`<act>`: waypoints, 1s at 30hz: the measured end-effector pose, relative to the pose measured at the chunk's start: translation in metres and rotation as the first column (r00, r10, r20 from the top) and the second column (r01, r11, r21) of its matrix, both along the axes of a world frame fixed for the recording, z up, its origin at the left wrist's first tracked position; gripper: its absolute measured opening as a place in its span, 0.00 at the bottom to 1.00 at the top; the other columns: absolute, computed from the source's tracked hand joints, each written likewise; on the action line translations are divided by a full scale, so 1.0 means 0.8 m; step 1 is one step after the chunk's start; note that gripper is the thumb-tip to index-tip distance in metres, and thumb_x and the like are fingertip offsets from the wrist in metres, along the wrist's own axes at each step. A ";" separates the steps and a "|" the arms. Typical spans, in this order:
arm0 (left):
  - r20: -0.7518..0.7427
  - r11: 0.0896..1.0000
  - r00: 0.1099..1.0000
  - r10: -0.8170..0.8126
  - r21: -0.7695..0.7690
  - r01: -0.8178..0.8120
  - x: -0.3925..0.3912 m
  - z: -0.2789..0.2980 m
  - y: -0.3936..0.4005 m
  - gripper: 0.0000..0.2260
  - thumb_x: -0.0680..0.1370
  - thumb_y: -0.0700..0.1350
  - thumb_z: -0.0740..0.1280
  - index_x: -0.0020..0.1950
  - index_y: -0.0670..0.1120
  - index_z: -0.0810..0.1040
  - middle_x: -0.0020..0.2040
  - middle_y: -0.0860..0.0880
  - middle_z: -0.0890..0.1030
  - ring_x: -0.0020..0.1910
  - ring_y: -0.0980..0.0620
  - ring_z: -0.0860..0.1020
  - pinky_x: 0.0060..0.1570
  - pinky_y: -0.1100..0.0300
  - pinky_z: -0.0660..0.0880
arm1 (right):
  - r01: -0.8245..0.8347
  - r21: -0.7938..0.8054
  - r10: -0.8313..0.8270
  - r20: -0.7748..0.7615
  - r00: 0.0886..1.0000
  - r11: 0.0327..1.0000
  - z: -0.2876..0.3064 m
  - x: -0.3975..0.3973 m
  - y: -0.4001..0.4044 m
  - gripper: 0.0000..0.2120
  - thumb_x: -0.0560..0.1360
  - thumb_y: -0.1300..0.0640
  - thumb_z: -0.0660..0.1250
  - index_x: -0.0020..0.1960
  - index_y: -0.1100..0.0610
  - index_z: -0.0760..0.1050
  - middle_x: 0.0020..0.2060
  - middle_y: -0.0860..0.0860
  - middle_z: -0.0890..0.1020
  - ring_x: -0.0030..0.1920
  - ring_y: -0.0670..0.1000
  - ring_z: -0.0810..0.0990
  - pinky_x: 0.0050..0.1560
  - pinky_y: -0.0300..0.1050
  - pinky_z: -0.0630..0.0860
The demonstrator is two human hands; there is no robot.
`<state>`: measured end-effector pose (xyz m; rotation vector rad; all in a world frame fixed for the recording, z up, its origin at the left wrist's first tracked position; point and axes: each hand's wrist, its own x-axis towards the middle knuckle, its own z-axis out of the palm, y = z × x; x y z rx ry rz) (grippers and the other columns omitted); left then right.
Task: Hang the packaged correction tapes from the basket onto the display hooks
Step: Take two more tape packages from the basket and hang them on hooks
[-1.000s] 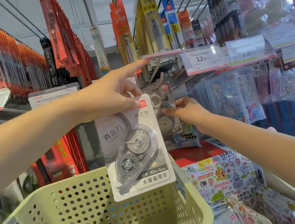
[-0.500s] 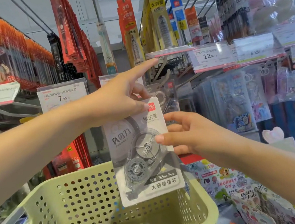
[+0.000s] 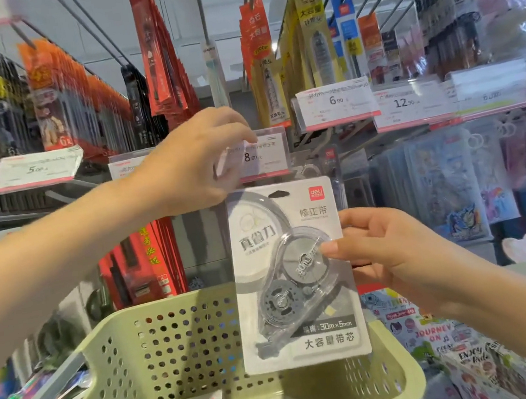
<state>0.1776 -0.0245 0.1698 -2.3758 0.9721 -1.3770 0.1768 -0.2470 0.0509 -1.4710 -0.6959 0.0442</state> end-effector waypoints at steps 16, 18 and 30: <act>-0.007 0.997 1.000 0.007 0.078 -0.007 -0.001 0.011 0.002 0.14 0.76 0.42 0.60 0.59 0.41 0.77 0.55 0.43 0.81 0.54 0.43 0.78 0.52 0.48 0.76 | 0.071 -0.040 -0.072 -0.012 0.997 0.997 0.008 -0.003 0.013 0.08 0.71 0.63 0.69 0.49 0.56 0.81 0.44 0.52 0.87 0.38 0.48 0.85 0.41 0.40 0.80; -0.062 0.999 0.998 -0.032 0.006 0.032 -0.003 0.017 0.001 0.13 0.77 0.38 0.61 0.60 0.41 0.78 0.51 0.44 0.83 0.49 0.46 0.80 0.50 0.52 0.77 | 0.082 -0.031 -0.082 0.004 0.997 0.996 0.015 0.000 0.016 0.09 0.71 0.63 0.69 0.50 0.57 0.81 0.45 0.52 0.87 0.42 0.51 0.85 0.47 0.43 0.80; -0.091 0.994 0.994 -0.057 -0.100 0.048 -0.008 0.032 -0.004 0.10 0.77 0.34 0.63 0.55 0.40 0.80 0.39 0.53 0.76 0.35 0.68 0.72 0.36 0.79 0.66 | 0.180 0.037 -0.182 0.045 0.982 0.983 0.054 0.036 0.045 0.09 0.71 0.61 0.70 0.51 0.58 0.81 0.49 0.56 0.86 0.51 0.56 0.83 0.61 0.54 0.76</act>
